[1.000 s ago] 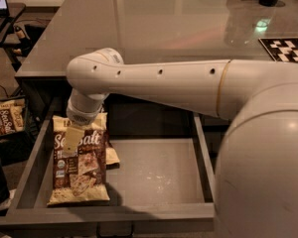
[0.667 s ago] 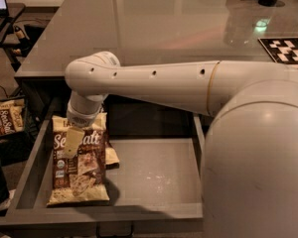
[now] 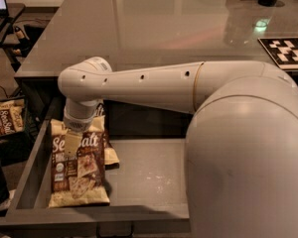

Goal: Pick brown chip bag from top drawer and place on counter

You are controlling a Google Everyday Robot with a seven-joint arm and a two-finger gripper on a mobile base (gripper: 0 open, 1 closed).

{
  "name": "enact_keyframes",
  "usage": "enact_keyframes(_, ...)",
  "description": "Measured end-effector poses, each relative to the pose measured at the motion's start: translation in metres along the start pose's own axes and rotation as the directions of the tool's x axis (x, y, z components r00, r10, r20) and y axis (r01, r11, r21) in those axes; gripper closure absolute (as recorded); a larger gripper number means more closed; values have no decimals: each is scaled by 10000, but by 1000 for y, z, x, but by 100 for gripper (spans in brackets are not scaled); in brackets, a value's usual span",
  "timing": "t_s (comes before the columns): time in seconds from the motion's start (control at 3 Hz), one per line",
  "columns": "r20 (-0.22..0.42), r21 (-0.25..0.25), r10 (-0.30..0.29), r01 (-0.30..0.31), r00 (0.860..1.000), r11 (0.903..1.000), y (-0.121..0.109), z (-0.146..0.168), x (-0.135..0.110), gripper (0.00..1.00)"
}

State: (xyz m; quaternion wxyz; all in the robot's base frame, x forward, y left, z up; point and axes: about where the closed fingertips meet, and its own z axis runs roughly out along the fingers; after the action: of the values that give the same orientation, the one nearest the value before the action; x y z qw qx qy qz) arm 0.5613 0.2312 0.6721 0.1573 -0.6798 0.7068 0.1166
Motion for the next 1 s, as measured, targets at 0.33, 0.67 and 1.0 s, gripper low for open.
enact_keyframes(0.33, -28, 24, -24, 24, 10000, 10000, 0, 1, 1, 47)
enact_keyframes(0.67, -29, 23, -25, 25, 10000, 10000, 0, 1, 1, 70)
enact_keyframes(1.0, -29, 23, -25, 25, 10000, 10000, 0, 1, 1, 94)
